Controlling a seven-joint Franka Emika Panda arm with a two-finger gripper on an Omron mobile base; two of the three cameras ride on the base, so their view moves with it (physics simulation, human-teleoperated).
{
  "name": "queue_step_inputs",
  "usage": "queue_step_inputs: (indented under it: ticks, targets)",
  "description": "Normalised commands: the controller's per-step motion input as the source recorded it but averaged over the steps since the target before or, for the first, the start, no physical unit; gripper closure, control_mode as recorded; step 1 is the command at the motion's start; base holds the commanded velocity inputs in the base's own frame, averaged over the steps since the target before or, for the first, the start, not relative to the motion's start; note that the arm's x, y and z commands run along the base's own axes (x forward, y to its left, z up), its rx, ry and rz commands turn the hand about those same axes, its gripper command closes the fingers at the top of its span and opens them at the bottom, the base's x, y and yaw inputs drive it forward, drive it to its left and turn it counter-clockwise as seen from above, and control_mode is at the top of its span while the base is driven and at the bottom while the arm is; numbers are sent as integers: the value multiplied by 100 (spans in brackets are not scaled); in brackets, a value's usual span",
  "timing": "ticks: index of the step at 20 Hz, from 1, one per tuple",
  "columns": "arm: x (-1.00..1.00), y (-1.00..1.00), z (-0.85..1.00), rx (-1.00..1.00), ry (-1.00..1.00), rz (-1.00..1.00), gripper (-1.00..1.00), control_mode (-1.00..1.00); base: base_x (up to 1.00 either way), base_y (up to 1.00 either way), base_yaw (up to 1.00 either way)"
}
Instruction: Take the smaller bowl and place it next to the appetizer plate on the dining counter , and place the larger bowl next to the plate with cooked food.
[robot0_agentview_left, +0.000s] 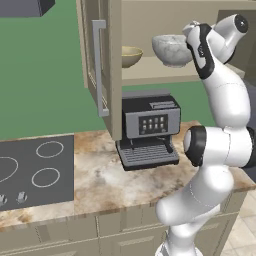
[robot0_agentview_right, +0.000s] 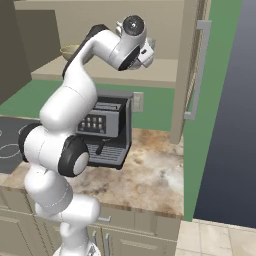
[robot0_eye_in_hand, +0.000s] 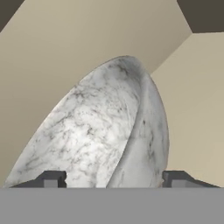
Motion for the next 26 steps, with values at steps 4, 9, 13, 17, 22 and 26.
queue_step_inputs:
  ticks: [4, 9, 13, 17, 22, 26]
  targets:
    - [0, 0, 0, 0, 0, 0, 100, -100, 0, 0, 0]
    - [-25, 2, 0, 0, 0, 0, 100, -100, 0, 0, 0]
    - [-96, 14, 0, 0, -4, -5, 100, -100, 0, 0, 0]
    - [-100, 17, 0, 0, -12, -11, 100, -100, 0, 0, 0]
    - [-100, 26, 0, 0, -12, -17, 100, -100, 0, 0, 0]
    - [-100, 34, -16, 0, -1, -20, 100, -100, 0, 0, 0]
